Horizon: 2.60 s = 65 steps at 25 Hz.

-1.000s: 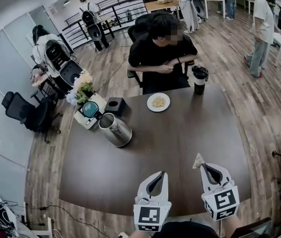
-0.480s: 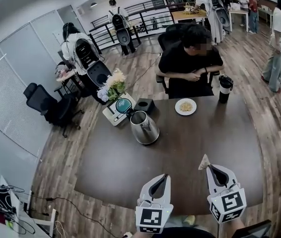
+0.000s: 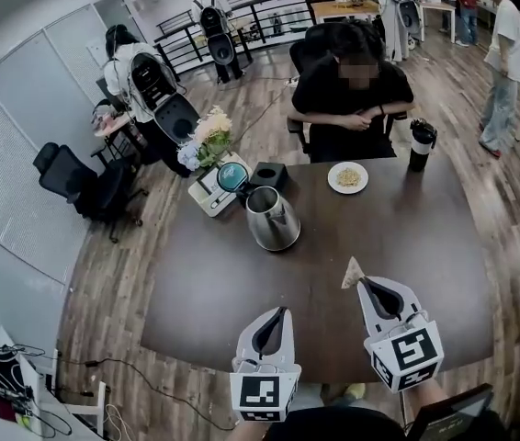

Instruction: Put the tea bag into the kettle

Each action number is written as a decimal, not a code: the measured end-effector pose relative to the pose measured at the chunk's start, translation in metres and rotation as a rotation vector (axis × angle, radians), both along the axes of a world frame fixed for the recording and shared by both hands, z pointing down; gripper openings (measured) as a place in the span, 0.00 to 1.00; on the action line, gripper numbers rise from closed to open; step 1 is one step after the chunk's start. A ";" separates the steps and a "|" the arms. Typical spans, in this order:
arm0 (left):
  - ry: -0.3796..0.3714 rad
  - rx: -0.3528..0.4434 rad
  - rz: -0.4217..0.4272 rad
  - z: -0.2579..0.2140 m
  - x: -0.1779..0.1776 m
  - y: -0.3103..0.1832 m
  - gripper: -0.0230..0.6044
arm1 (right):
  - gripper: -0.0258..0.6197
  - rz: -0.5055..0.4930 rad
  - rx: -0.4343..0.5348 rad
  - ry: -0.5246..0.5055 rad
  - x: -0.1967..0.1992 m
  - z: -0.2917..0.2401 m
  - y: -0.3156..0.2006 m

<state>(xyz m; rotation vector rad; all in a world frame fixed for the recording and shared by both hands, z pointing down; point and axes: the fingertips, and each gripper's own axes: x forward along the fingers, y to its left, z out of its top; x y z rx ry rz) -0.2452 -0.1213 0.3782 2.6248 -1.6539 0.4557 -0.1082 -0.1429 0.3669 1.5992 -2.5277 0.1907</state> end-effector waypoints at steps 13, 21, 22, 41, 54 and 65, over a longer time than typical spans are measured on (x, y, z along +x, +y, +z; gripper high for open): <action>0.035 -0.013 0.067 0.004 -0.064 -0.060 0.04 | 0.05 0.066 0.000 0.053 -0.057 -0.012 -0.052; 0.052 -0.028 0.064 0.015 -0.101 -0.089 0.05 | 0.05 0.077 -0.010 0.082 -0.085 -0.009 -0.086; 0.054 -0.031 0.064 0.016 -0.104 -0.093 0.04 | 0.05 0.076 -0.011 0.086 -0.088 -0.008 -0.090; 0.075 -0.073 0.059 0.034 -0.156 -0.152 0.04 | 0.05 0.055 -0.029 0.104 -0.145 -0.001 -0.171; 0.090 -0.143 0.021 0.060 -0.179 -0.182 0.04 | 0.05 -0.009 -0.027 0.100 -0.177 0.004 -0.237; 0.112 -0.197 0.004 0.084 -0.189 -0.198 0.04 | 0.05 -0.018 -0.044 0.123 -0.184 0.019 -0.271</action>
